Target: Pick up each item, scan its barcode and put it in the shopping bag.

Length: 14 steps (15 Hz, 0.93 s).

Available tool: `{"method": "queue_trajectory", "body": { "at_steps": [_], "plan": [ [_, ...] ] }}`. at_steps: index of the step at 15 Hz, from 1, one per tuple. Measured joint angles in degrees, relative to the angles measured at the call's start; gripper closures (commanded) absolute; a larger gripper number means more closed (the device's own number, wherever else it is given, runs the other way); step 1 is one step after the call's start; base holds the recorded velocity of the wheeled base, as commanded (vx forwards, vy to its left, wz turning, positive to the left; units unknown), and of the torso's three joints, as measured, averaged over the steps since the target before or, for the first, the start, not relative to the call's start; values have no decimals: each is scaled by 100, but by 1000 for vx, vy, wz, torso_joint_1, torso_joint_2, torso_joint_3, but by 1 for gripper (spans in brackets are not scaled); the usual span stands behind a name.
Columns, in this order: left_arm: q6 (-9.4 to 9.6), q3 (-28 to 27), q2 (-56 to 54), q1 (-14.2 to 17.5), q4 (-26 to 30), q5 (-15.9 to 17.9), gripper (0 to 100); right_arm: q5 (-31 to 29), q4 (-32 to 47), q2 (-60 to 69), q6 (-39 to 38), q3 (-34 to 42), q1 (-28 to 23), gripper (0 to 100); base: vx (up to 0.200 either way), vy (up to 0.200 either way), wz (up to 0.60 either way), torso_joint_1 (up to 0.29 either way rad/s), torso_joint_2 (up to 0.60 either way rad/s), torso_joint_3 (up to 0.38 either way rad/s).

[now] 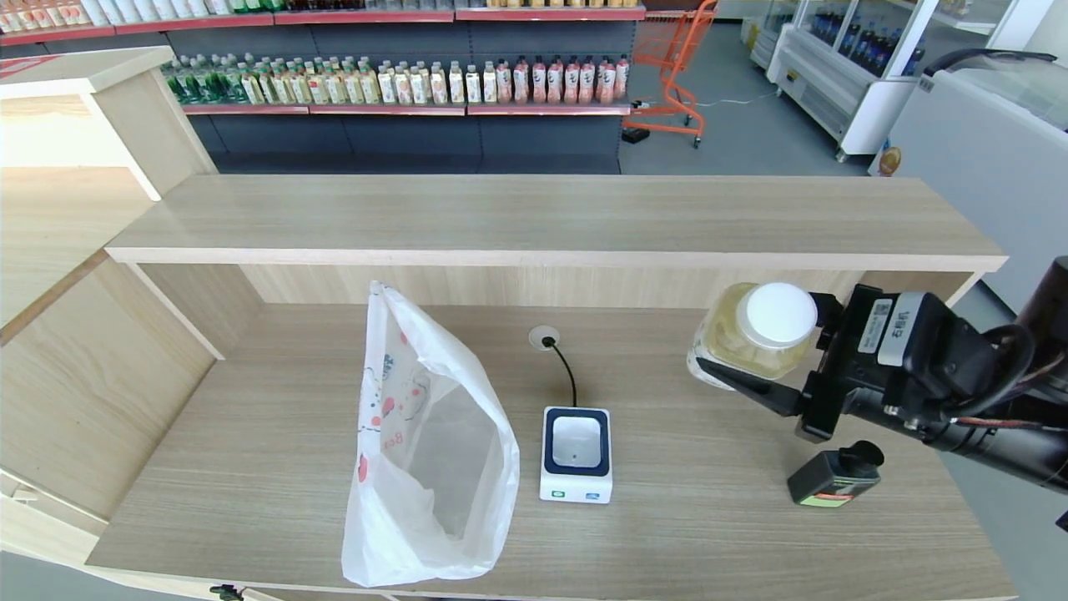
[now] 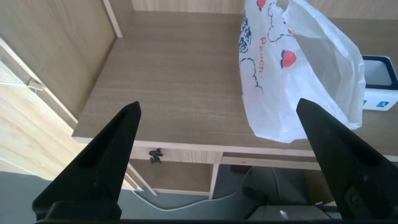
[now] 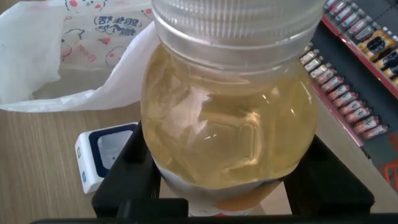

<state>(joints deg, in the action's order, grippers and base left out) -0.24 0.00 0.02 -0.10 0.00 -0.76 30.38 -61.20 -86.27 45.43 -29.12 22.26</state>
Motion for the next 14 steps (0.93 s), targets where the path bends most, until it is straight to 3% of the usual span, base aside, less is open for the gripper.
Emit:
{"method": "queue_trajectory", "body": {
  "at_steps": [4,7,14],
  "plan": [
    [-30,0,0,-6,0,-2,0,-572,-13,-22,-1101,-11,-241,100,0,200,0,2,7,5],
    [9,0,0,5,0,0,0,-517,-17,-88,-1197,-11,-402,100,0,200,0,-1,1,4],
    [2,0,0,-1,0,5,0,7,-386,-564,-1123,280,-556,100,0,0,0,0,0,0]
  ]
}}
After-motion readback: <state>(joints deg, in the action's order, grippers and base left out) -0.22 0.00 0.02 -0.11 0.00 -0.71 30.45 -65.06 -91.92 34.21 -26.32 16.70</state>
